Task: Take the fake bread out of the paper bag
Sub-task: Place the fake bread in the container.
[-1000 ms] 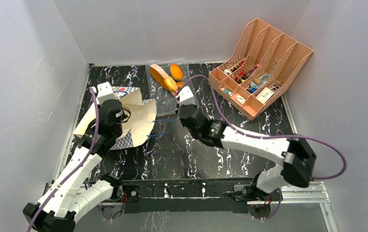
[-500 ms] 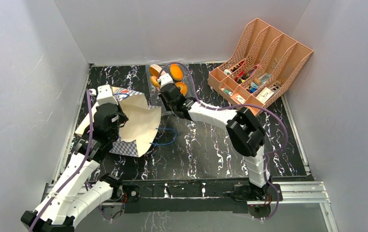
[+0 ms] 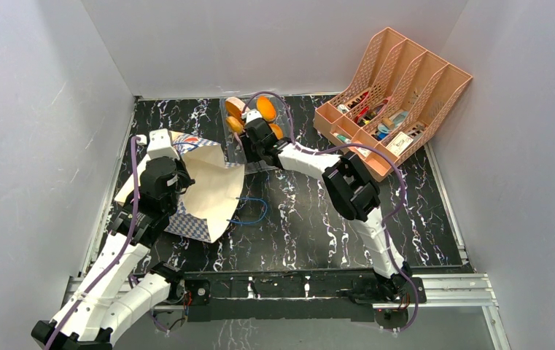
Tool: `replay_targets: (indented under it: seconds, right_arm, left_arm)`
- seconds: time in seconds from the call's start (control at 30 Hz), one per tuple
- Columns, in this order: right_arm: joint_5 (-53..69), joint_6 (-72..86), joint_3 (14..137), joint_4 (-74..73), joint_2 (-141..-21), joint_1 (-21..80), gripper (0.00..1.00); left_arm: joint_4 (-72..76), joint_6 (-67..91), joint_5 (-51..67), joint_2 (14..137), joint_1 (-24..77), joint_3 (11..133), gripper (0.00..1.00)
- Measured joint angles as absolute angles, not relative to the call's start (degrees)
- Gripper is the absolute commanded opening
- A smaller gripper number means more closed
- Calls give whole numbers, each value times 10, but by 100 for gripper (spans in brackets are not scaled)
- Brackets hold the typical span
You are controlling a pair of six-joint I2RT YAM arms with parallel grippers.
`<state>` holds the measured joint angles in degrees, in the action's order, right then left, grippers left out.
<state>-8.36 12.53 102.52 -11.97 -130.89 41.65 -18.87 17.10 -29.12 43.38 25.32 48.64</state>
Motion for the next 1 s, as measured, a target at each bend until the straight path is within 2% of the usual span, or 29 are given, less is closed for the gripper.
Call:
replay_targets:
  seconds: [0.6, 1.0]
  right_arm:
    - [-69, 141, 953, -73, -1284, 410, 39]
    - [-71, 146, 882, -59, -1243, 404, 39]
  left_arm:
    - [-189, 171, -289, 434, 253, 486, 0]
    - [-189, 166, -284, 435, 253, 486, 0]
